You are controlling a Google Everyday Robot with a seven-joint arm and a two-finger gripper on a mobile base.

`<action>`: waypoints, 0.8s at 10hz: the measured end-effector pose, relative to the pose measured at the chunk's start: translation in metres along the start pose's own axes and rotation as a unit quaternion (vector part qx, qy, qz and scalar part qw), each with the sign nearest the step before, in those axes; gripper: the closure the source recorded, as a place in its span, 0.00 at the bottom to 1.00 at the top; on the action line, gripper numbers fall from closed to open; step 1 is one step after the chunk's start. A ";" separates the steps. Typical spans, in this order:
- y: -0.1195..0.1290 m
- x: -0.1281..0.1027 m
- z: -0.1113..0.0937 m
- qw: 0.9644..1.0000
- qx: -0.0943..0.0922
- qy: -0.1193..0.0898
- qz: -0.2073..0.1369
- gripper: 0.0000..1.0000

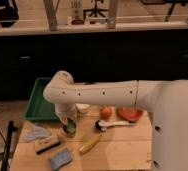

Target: Place pepper in metal cup

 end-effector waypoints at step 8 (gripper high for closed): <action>-0.006 0.009 0.018 1.000 0.008 -0.013 0.018 0.43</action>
